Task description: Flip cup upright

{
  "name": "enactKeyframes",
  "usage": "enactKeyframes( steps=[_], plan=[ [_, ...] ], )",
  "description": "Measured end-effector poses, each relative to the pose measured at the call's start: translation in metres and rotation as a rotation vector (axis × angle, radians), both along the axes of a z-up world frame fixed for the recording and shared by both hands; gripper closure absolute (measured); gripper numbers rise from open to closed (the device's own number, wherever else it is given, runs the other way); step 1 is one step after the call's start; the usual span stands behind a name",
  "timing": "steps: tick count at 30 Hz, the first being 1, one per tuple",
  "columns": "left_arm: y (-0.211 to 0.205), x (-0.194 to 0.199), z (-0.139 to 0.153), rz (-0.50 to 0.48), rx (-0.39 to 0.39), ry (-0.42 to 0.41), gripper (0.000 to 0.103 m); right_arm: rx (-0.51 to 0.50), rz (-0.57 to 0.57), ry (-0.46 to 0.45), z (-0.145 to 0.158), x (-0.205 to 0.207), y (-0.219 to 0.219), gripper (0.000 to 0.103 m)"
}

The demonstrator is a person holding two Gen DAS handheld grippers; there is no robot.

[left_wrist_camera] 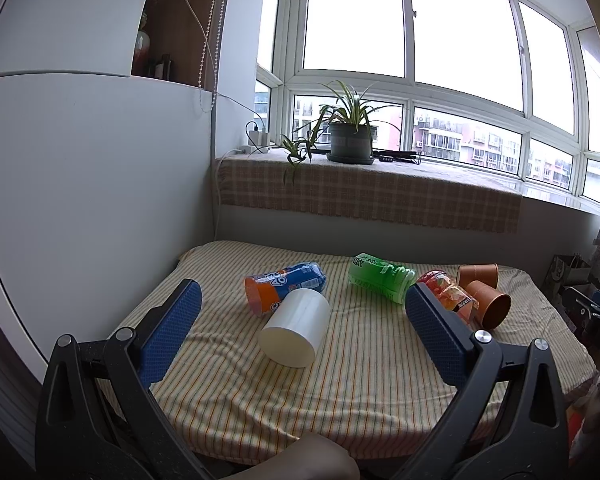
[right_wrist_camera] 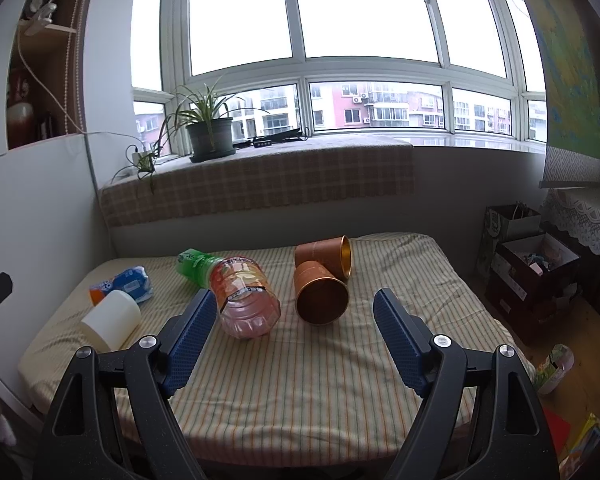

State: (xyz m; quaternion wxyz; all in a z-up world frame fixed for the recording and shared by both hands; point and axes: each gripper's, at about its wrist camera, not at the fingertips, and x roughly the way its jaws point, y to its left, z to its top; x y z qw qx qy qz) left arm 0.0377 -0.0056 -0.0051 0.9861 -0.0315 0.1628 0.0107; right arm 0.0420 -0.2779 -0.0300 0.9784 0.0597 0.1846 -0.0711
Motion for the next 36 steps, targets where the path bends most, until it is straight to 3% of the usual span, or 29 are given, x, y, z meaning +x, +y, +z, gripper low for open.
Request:
enactKeyframes(
  steps=[26,36],
  plan=[
    [0.013,0.0,-0.015,0.024,-0.02,0.024,0.0,0.017,0.019,0.023,-0.007,0.011,0.003,0.022],
    [0.041,0.002,-0.024,0.08,-0.02,0.062,0.0,0.026,0.137,0.074,-0.009,0.042,0.028,0.022]
  ],
)
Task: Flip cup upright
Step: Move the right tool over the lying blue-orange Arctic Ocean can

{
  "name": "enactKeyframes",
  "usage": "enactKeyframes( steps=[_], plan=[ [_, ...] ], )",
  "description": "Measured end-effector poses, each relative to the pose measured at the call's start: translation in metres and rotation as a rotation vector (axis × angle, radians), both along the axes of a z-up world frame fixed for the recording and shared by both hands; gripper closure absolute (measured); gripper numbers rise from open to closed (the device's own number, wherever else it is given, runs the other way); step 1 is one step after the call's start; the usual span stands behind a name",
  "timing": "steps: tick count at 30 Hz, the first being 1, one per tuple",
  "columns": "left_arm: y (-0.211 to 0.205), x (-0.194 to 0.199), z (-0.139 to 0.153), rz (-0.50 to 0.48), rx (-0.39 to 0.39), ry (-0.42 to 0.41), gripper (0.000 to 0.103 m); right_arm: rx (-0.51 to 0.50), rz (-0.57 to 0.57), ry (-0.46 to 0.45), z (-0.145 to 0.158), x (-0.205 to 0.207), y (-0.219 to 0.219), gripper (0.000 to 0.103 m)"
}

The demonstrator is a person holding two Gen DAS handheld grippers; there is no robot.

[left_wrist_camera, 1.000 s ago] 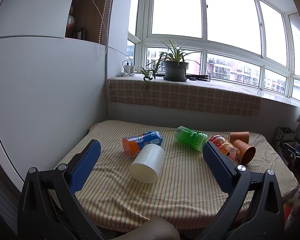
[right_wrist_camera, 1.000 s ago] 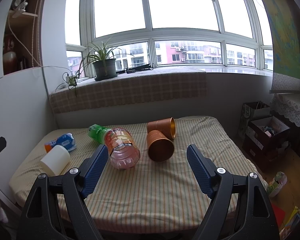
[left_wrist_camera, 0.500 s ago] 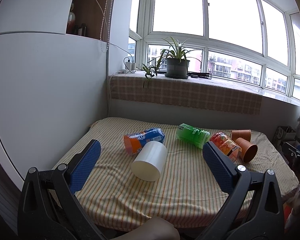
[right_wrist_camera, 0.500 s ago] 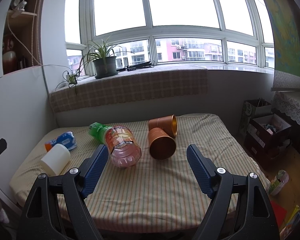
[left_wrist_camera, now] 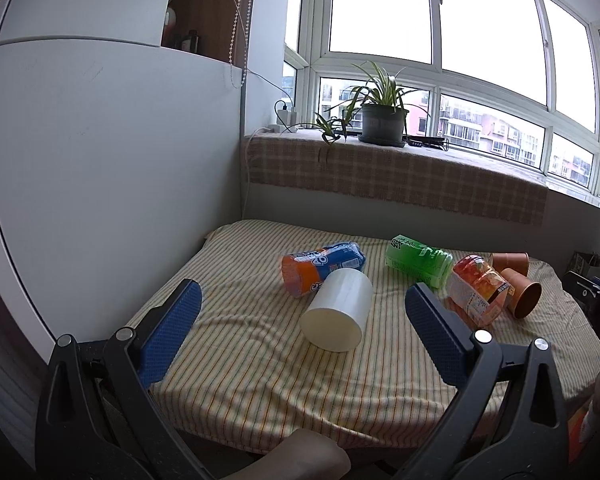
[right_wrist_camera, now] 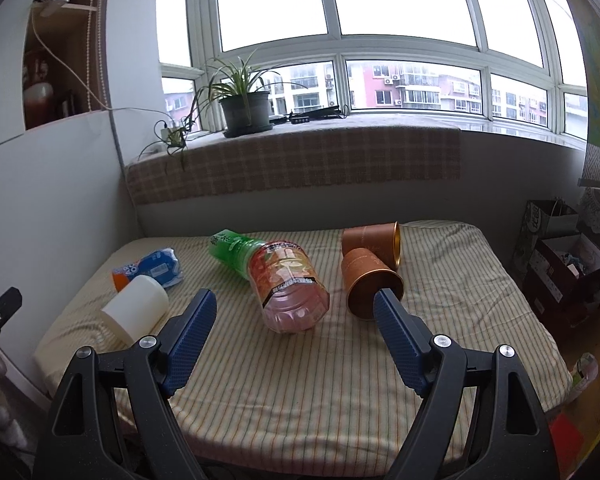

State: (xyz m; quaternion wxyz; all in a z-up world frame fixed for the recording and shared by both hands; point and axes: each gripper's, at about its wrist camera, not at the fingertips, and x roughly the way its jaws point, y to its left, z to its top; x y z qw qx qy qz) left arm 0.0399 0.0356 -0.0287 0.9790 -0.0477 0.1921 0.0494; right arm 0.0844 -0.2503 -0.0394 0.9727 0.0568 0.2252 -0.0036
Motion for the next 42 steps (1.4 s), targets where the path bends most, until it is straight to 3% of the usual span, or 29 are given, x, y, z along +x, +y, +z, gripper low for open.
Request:
enactKeyframes(
  steps=[6,17,24,30,33,42],
  plan=[
    [0.015,0.002,-0.005,-0.007,-0.005,0.04,0.0,0.007,0.109,0.043,-0.002,0.032,0.021,0.022],
    [0.025,0.001,-0.025,-0.015,0.011,0.114,0.0,-0.153,0.381,0.153,0.003,0.099,0.078,0.022],
    [0.041,0.004,-0.03,0.011,-0.018,0.143,0.0,-0.335,0.672,0.22,0.011,0.146,0.143,0.022],
    [0.051,0.006,-0.034,0.01,-0.05,0.173,0.0,-0.564,0.869,0.332,-0.008,0.189,0.201,0.023],
    [0.052,0.007,-0.035,0.005,-0.061,0.187,0.0,-0.678,0.922,0.376,-0.019,0.209,0.22,0.023],
    [0.066,0.019,-0.039,0.015,-0.102,0.22,0.0,-0.874,1.066,0.516,-0.053,0.251,0.266,0.024]
  ],
)
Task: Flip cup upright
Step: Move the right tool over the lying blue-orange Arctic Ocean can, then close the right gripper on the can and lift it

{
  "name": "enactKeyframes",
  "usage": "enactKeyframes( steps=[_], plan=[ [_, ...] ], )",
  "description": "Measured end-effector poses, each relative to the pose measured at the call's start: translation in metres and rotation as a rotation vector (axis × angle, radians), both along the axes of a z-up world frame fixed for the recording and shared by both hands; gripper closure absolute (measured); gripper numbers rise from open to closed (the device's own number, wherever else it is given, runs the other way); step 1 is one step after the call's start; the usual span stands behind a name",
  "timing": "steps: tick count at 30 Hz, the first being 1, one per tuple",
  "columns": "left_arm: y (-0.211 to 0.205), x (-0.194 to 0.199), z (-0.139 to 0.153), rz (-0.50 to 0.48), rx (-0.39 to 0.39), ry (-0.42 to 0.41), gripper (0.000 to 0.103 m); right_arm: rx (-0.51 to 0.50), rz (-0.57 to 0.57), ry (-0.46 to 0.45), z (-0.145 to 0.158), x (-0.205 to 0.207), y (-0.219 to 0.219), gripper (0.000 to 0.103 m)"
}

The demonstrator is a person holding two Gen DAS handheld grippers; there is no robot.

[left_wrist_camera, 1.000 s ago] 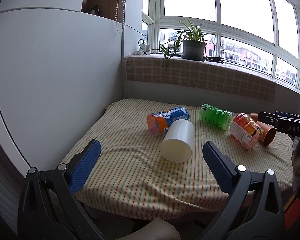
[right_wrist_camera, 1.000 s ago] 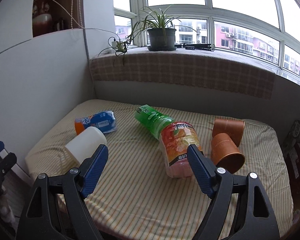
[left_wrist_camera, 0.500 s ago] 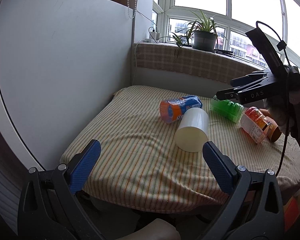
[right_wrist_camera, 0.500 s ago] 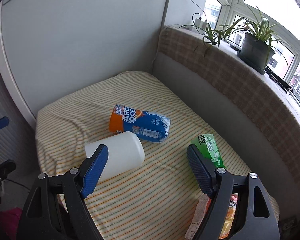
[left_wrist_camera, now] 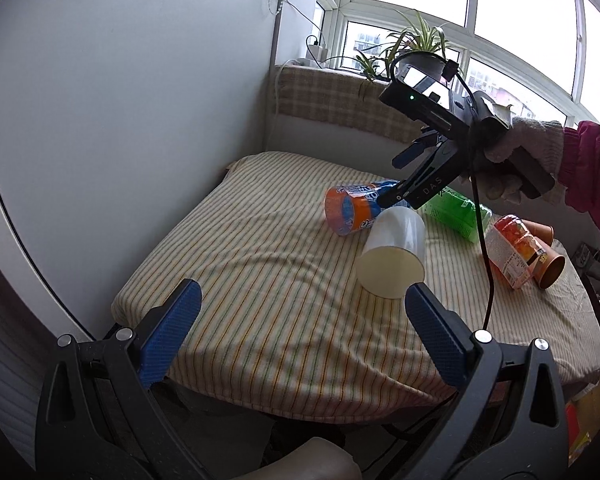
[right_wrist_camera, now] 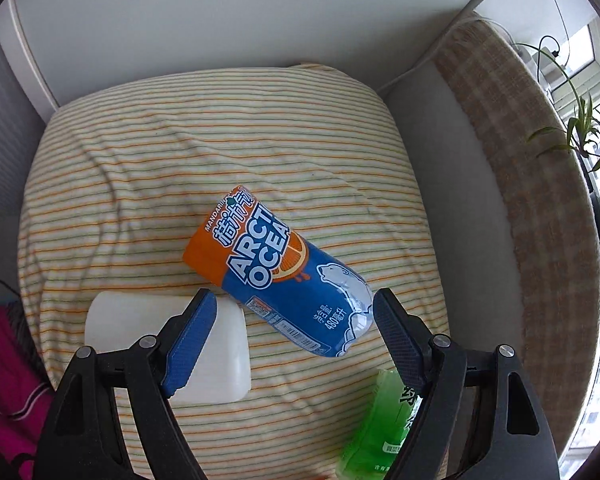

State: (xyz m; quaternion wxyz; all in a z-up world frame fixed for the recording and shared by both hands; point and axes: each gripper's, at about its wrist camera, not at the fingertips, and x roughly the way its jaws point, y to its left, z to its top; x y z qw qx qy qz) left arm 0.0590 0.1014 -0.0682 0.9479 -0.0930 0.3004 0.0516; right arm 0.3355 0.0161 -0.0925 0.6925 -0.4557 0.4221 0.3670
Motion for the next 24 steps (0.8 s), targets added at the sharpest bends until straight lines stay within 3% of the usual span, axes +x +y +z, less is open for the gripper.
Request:
enactKeyframes(
  steps=[10,19,20,24],
  plan=[
    [0.026,0.015,-0.009,0.053,-0.026,0.024,0.0,-0.119,0.076,0.016,-0.032,0.023,0.021,0.024],
    [0.035,0.018,-0.016,0.072,-0.046,0.045,0.0,-0.128,0.073,0.012,-0.046,0.04,0.035,0.025],
    [0.036,0.018,-0.016,0.074,-0.048,0.046,0.0,-0.129,0.07,0.013,-0.049,0.041,0.036,0.031],
    [0.039,0.017,-0.016,0.089,-0.054,0.047,0.0,-0.104,0.052,0.02,-0.046,0.044,0.037,0.036]
  ],
)
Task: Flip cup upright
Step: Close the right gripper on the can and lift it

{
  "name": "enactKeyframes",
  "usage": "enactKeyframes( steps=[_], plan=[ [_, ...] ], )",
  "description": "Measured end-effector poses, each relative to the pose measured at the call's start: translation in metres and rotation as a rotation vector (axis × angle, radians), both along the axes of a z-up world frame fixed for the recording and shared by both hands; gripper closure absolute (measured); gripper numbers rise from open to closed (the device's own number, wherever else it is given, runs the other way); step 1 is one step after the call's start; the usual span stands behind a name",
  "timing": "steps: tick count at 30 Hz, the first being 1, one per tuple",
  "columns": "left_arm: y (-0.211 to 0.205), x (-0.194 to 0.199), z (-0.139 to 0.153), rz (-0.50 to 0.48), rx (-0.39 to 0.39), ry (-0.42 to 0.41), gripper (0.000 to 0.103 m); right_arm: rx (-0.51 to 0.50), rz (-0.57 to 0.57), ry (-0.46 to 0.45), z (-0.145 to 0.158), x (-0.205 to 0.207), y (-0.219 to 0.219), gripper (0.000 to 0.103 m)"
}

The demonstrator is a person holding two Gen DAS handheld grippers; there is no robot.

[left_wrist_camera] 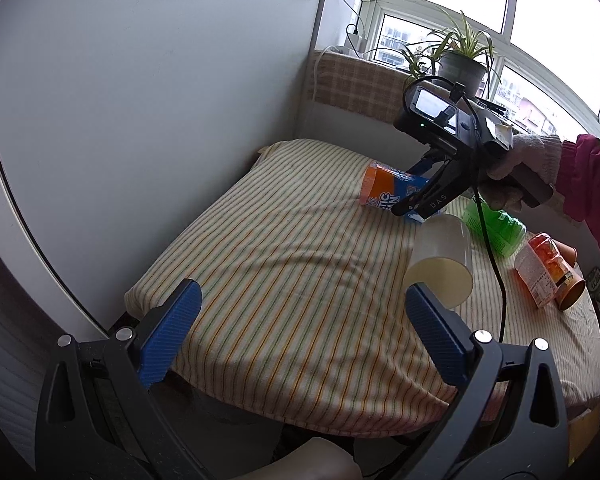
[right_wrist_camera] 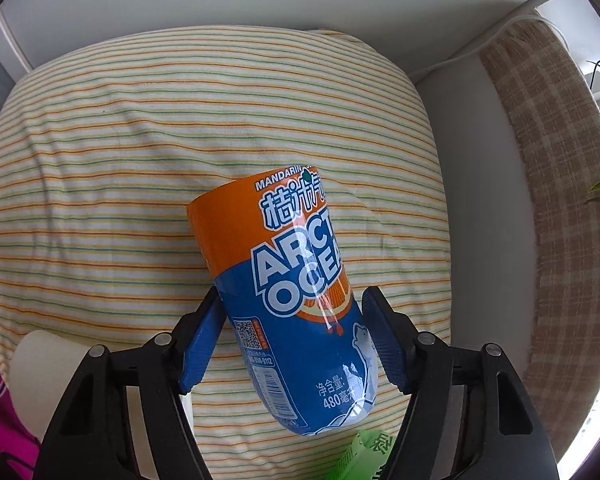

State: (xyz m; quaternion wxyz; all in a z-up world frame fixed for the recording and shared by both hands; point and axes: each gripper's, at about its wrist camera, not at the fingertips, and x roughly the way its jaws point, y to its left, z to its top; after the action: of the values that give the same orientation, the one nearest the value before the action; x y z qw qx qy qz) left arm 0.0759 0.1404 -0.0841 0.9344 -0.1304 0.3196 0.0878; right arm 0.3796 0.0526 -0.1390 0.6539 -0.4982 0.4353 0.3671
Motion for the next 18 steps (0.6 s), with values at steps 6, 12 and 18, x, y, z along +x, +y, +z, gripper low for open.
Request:
enactKeyframes(
  steps=[6,12,18],
  plan=[
    [0.0,-0.002,0.001,0.005,0.001,-0.007,0.0,0.076,-0.069,-0.013,0.021,0.007,-0.012,0.043],
    [-0.012,-0.008,0.007,-0.027,0.023,-0.03,0.0,0.225,-0.153,-0.037,0.058,-0.003,-0.043,0.048],
    [-0.024,-0.013,0.014,-0.061,0.025,-0.051,0.0,0.387,-0.23,-0.048,0.088,-0.022,-0.078,0.048]
  ],
)
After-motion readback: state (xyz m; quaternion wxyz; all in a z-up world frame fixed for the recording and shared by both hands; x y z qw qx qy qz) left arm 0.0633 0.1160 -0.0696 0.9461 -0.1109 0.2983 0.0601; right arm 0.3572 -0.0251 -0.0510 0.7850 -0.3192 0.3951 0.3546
